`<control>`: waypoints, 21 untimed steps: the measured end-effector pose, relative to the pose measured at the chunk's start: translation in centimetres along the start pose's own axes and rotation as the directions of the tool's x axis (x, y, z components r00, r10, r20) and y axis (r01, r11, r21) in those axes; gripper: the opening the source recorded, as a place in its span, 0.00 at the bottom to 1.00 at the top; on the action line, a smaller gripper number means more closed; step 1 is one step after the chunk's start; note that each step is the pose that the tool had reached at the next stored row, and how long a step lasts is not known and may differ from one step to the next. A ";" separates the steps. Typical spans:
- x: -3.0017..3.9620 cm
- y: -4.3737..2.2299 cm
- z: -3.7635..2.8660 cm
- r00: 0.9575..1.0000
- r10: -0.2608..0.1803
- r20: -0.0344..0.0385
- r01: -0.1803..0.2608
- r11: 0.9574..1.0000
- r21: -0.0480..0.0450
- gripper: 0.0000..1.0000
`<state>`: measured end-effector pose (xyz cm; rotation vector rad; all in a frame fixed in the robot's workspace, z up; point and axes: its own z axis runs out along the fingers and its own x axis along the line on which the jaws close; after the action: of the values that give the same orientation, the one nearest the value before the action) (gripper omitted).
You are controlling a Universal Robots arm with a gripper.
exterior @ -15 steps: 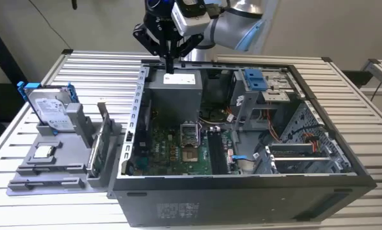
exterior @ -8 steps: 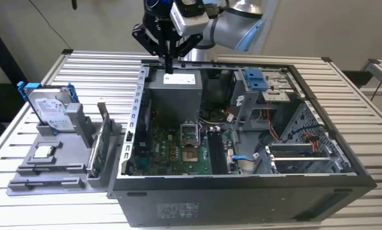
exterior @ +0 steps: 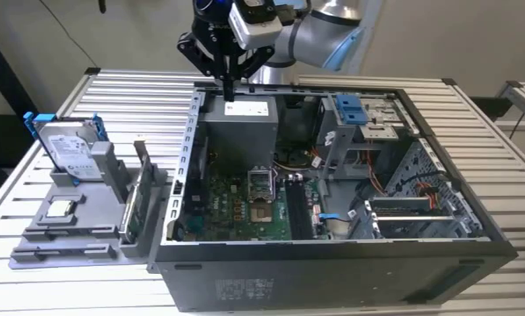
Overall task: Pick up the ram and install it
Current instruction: 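Reach for the ram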
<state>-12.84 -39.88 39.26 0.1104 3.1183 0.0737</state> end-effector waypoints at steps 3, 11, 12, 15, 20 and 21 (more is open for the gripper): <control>0.14 -0.01 0.00 1.000 0.000 0.000 0.000 1.000 0.000 0.11; 0.37 -0.03 -0.01 1.000 0.000 0.000 0.000 1.000 0.000 0.11; 0.40 -0.03 -0.01 1.000 0.000 0.000 0.000 1.000 0.000 0.11; 0.45 -0.03 -0.01 1.000 0.000 0.000 0.000 1.000 0.000 0.11; 0.65 -0.05 -0.01 1.000 0.000 0.000 0.000 1.000 0.000 0.11; 0.71 -0.05 -0.01 1.000 0.000 0.000 0.000 1.000 0.000 0.11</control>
<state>-13.55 -39.88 39.25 0.1105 3.1182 0.0739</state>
